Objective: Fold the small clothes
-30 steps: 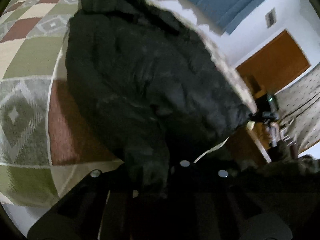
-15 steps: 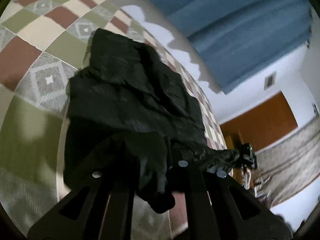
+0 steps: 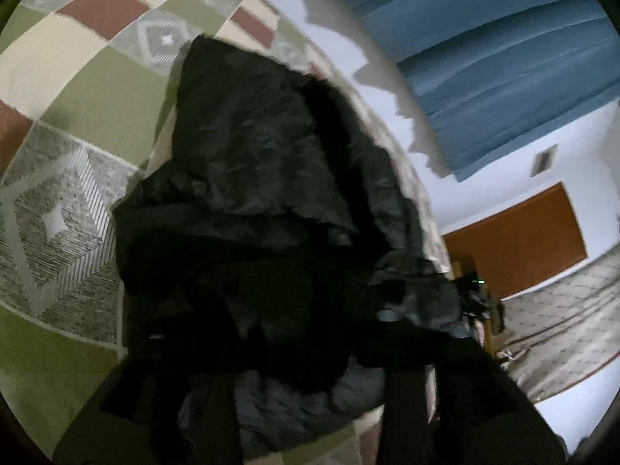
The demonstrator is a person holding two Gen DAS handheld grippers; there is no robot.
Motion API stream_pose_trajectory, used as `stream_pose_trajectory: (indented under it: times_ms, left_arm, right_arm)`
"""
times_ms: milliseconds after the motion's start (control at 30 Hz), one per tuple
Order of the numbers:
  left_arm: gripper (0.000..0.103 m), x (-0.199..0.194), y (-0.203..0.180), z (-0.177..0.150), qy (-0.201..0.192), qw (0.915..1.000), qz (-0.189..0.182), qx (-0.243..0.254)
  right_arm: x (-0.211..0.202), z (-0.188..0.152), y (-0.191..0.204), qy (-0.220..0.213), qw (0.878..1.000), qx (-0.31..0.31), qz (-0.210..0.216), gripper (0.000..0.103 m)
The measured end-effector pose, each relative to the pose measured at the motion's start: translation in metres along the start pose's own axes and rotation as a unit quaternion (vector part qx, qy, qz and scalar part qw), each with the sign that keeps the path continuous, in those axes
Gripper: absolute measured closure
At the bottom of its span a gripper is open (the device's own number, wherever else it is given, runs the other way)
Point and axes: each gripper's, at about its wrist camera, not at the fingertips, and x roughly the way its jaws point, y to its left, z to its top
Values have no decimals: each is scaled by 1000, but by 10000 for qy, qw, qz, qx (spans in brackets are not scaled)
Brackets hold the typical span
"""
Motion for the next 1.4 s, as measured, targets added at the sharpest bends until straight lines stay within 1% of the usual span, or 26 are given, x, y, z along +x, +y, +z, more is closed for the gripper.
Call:
stream_pose_trajectory:
  times_ms: [33, 67, 100, 167, 233, 267, 400, 467, 533, 600, 667, 700, 767, 833, 933, 1000, 1067, 1100, 1167, 1200, 1233, 1267, 1300, 1333, 1367, 1400]
  left_arm:
    - [40, -8, -2, -2, -80, 9999, -95, 64]
    - [30, -20, -5, -4, -240, 9994, -166, 161]
    - [28, -26, -5, -2, -351, 9990, -151, 219]
    - [23, -39, -4, -2, -524, 9982, -111, 281]
    - [23, -45, 0, -2, -567, 9978, 22, 353]
    - [23, -45, 4, -1, -559, 9975, 237, 351]
    - [23, -34, 10, 2, -398, 9966, 552, 466]
    - [23, -28, 9, 3, -350, 9946, 722, 654]
    - [23, -24, 7, 4, -310, 9931, 801, 798]
    - [23, -19, 4, 7, -326, 9909, 912, 937]
    - [23, -16, 0, 9, -320, 9902, 886, 1031]
    - [23, -15, 0, 8, -291, 9896, 903, 1083]
    - [23, -9, -3, 8, -254, 9868, 1041, 1210]
    - [23, -7, -6, 9, -317, 9841, 1185, 1284]
    - [22, -16, -5, 10, -527, 9836, 1123, 1308]
    - [22, -18, -3, 11, -586, 9816, 1240, 1325]
    - [22, -16, 0, 14, -568, 9775, 1481, 1390]
    - [22, -15, 1, 15, -551, 9764, 1526, 1428]
    - [22, -9, 1, 17, -437, 9761, 1484, 1524]
    - [22, -6, 1, 17, -379, 9760, 1476, 1557]
    - [22, -2, 1, 18, -321, 9755, 1484, 1589]
    - [23, 2, 1, 19, -260, 9751, 1508, 1608]
    - [26, 7, 2, 20, -164, 9753, 1520, 1595]
    - [39, 11, 2, 20, -77, 9756, 1500, 1600]
    - [57, 14, 2, 19, 29, 9755, 1484, 1622]
    - [67, 20, 0, 17, 189, 9742, 1486, 1689]
  right_arm:
    - [-7, 1, 0, -43, 10000, -53, 58, 67]
    - [-12, 2, 4, -117, 9998, -140, 75, 56]
    - [-20, 2, 10, -233, 9992, -305, 70, 49]
    - [-28, 5, 18, -351, 9981, -515, 26, 47]
    - [-33, 8, 27, -431, 9960, -765, -162, 46]
    - [-34, 9, 31, -443, 9940, -922, -398, 46]
    - [-22, 14, 38, -325, 9872, -1225, -966, 46]
    - [-19, 15, 38, -327, 9849, -1288, -1106, 46]
    - [-21, 17, 34, -377, 9829, -1318, -1231, 46]
    - [-28, 16, 33, -513, 9827, -1321, -1189, 46]
    - [-35, 16, 32, -658, 9825, -1324, -1137, 46]
    - [-37, 16, 29, -656, 9823, -1324, -1155, 46]
    - [-37, 16, 26, -611, 9812, -1308, -1283, 46]
    - [-32, 15, 23, -509, 9793, -1330, -1440, 46]
    - [-25, 11, 24, -353, 9800, -1400, -1367, 46]
    - [-18, 11, 24, -277, 9787, -1465, -1410, 46]
    - [-16, 12, 22, -226, 9788, -1465, -1417, 46]
    - [-15, 12, 22, -199, 9792, -1466, -1386, 46]
    - [-14, 12, 22, -181, 9784, -1505, -1403, 47]
    - [-13, 11, 23, -185, 9773, -1542, -1443, 50]
    - [-11, 10, 23, -151, 9763, -1575, -1478, 59]
    - [-8, 9, 24, -106, 9749, -1602, -1541, 65]
    - [-5, 8, 26, -91, 9736, -1625, -1601, 74]
    - [-4, 7, 27, -72, 9717, -1678, -1663, 82]
    - [-3, 4, 29, -65, 9690, -1763, -1731, 86]
    - [-4, 3, 31, -79, 9674, -1808, -1771, 89]
